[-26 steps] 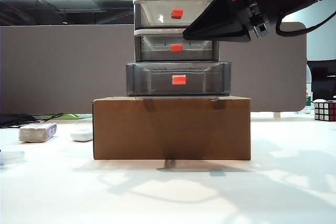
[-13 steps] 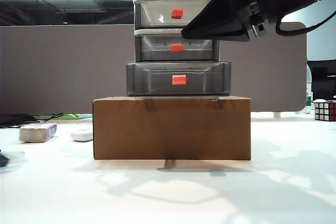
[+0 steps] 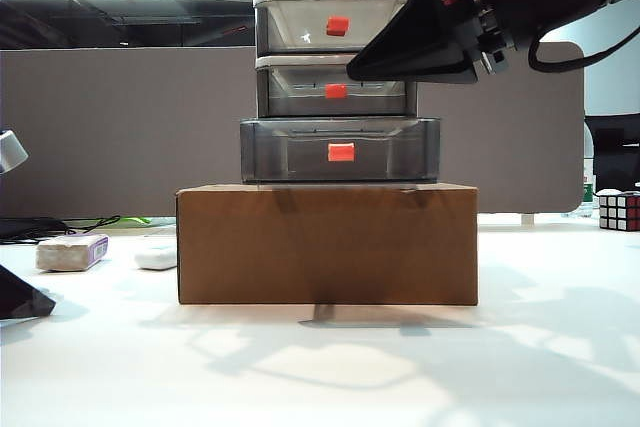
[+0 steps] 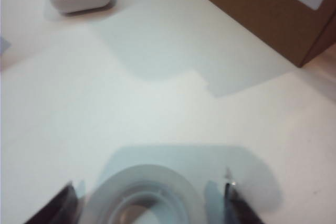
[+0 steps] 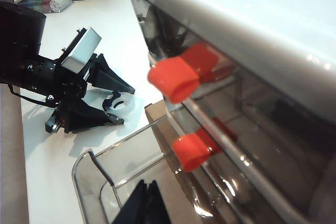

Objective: Open the third layer of the drawer on the table, pick up the transparent tape on the table and put it in, and finally close the drawer.

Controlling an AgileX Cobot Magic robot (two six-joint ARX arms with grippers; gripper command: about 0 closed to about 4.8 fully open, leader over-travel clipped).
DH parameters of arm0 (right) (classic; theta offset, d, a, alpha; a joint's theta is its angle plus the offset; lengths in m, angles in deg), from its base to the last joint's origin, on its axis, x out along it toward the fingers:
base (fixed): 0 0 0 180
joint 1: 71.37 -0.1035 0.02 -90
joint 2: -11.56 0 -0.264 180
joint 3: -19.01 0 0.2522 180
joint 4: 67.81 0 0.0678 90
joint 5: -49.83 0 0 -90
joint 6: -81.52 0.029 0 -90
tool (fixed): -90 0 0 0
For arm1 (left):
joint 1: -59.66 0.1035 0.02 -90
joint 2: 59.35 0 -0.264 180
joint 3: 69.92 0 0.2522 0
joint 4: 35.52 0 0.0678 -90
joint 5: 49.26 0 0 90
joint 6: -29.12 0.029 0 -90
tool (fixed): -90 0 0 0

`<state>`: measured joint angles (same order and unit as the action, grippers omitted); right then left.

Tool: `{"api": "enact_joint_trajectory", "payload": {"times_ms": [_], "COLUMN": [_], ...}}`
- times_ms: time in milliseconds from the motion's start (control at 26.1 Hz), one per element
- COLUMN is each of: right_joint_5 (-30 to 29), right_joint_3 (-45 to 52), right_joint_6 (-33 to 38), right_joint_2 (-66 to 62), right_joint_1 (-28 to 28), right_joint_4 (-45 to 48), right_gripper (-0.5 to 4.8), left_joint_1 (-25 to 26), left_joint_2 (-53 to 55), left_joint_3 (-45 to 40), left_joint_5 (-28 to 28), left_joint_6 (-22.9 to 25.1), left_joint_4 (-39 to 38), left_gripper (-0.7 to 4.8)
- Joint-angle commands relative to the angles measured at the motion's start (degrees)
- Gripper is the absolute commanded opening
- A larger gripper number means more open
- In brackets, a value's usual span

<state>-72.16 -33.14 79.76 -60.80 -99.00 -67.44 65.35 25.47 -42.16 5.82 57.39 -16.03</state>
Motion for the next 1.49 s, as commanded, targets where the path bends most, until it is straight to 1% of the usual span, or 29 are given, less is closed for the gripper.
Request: {"api": "enact_joint_trajectory", "payload": {"times_ms": [38, 77, 192, 230, 268, 307, 422, 537, 613, 652, 728, 843, 920, 958, 996, 1111, 1188, 1265, 1303, 1495], "right_joint_5": [-0.1, -0.1, -0.1, -0.1, -0.1, -0.2, -0.2, -0.3, -0.3, -0.3, -0.3, -0.3, -0.3, -0.3, -0.4, -0.3, -0.3, -0.4, -0.3, -0.3], "right_joint_3": [-0.4, -0.4, -0.4, -0.4, -0.4, -0.4, -0.4, -0.4, -0.4, -0.4, -0.4, -0.4, -0.4, -0.4, -0.4, -0.3, -0.4, -0.4, -0.3, -0.3], "right_joint_6": [-0.2, -0.2, -0.2, -0.2, -0.2, -0.2, -0.2, -0.2, -0.2, -0.2, -0.2, -0.2, -0.2, -0.2, -0.2, -0.2, -0.2, -0.2, -0.2, -0.2], "right_joint_2": [0.3, 0.3, 0.3, 0.3, 0.3, 0.3, 0.3, 0.4, 0.5, 0.5, 0.5, 0.5, 0.8, 0.9, 1.2, 2.0, 2.4, 3.0, 3.7, 6.0], "right_joint_1": [0.0, 0.0, 0.0, 0.0, 0.0, 0.0, 0.0, 0.0, 0.0, 0.0, 0.0, 0.0, 0.0, 0.0, 0.0, 0.0, 0.0, 0.0, 0.0, 0.0], "right_joint_4": [0.7, 0.7, 0.7, 0.7, 0.7, 0.7, 0.7, 0.7, 0.7, 0.7, 0.7, 0.7, 0.7, 0.7, 0.7, 0.5, 0.7, 0.6, 0.5, -1.1], "right_gripper": [-0.05, -0.05, -0.05, -0.05, -0.05, -0.05, -0.05, -0.05, -0.05, -0.05, -0.05, -0.05, -0.05, -0.05, -0.05, -0.05, -0.05, -0.05, -0.05, -0.05], "left_joint_1": [0.1, 0.1, 0.1, 0.1, 0.1, 0.1, -0.2, -1.0, -2.9, -5.2, -8.1, -14.0, -18.4, -20.4, -24.7, -29.7, -32.3, -34.2, -36.2, -40.5], "left_joint_2": [0.2, 0.2, 0.2, 0.2, 0.2, 0.0, -1.8, -6.0, -10.6, -14.7, -19.1, -26.0, -29.7, -30.9, -32.0, -30.8, -28.6, -26.4, -23.7, -18.6], "left_joint_3": [-0.2, -0.2, -0.2, -0.1, -0.1, -0.1, 0.0, 0.0, 0.0, 0.2, 0.2, 0.4, 1.7, 2.6, 5.4, 10.5, 13.7, 15.9, 17.8, 20.2], "left_joint_5": [1.7, 1.7, 1.2, 0.5, -0.9, -1.4, -1.6, -1.4, -1.2, -1.0, -0.9, 0.0, 2.7, 3.7, 5.9, 9.0, 9.8, 9.8, 9.9, 10.7], "left_joint_6": [0.5, 0.4, 0.4, 0.2, 0.1, -0.6, -3.5, -4.9, -4.8, -4.7, -4.7, -4.8, -5.0, -5.0, -4.9, -4.7, -4.7, -4.7, -4.3, -4.3], "left_joint_4": [-4.1, -4.6, -4.9, -4.5, -3.7, -3.5, -3.1, -3.2, -3.2, -3.1, -3.1, -3.2, -4.1, -4.6, -5.7, -9.3, -11.6, -11.7, -11.3, -11.3], "left_gripper": [2.22, 1.54, 1.21, 1.0, 0.6, 0.47, 0.48, 0.56, 0.62, 0.62, 0.62, 0.68, 0.71, 0.82, 0.96, 1.2, 1.22, 1.22, 1.22, 1.21]}}
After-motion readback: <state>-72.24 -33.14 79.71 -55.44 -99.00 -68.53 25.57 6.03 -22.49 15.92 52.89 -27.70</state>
